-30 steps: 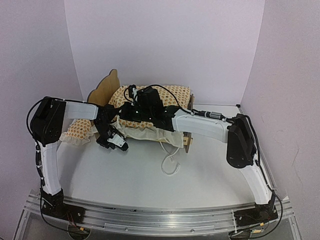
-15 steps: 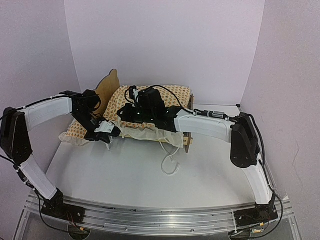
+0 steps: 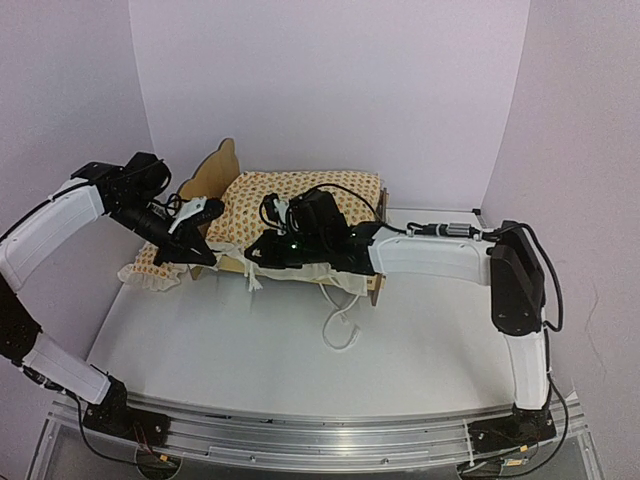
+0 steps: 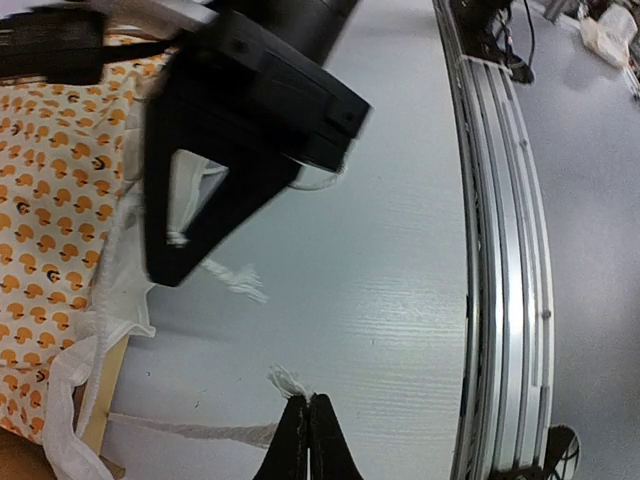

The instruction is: Set up the pet bed

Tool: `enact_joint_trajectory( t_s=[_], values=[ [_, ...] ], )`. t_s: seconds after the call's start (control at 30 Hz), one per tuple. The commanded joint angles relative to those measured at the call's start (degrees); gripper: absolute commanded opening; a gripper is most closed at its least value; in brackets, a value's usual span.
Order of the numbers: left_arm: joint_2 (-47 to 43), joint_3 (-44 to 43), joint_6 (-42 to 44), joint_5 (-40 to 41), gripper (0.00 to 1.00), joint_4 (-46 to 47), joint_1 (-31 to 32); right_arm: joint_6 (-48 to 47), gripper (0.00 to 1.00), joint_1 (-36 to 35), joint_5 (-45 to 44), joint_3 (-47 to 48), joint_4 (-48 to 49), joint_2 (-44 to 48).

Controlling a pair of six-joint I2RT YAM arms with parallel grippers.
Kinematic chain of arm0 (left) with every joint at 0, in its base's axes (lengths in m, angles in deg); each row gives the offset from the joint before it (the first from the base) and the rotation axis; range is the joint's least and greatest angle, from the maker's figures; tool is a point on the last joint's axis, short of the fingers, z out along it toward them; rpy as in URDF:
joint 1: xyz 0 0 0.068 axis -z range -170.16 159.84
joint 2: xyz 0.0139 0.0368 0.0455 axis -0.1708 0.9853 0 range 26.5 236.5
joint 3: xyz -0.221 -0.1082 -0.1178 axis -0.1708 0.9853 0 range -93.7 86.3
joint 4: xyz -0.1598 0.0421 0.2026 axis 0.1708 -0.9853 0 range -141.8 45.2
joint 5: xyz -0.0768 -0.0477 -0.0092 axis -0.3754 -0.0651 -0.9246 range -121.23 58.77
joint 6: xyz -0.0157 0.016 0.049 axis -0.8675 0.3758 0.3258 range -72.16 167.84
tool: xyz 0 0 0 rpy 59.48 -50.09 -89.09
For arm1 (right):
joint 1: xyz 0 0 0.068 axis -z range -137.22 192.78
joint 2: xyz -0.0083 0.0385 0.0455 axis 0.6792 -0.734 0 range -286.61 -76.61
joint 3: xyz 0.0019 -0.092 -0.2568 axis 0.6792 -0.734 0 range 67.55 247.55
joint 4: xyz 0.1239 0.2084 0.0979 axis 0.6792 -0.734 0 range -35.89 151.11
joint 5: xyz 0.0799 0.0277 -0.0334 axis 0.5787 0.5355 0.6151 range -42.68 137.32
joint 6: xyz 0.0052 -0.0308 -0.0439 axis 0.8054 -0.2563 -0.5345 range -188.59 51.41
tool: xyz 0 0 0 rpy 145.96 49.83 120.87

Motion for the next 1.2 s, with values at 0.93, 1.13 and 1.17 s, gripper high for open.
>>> enact_joint_trajectory(
  t_s=[0.93,1.13,1.17],
  values=[
    [24.0,7.2,-35.5,-4.0,0.84,30.9,0.0,17.0,0.00,-6.9,2.3,-14.0,22.0,-8.2],
    [15.5,7.3,-28.3,-5.8,1.00,32.3,-1.2,22.7,0.00,-5.5,0.2,-15.8,23.6,-8.5],
    [14.4,6.8,-26.8,-6.3,1.00,31.2,-1.2,23.2,0.00,-5.3,0.0,-15.9,23.6,-8.4]
  ],
)
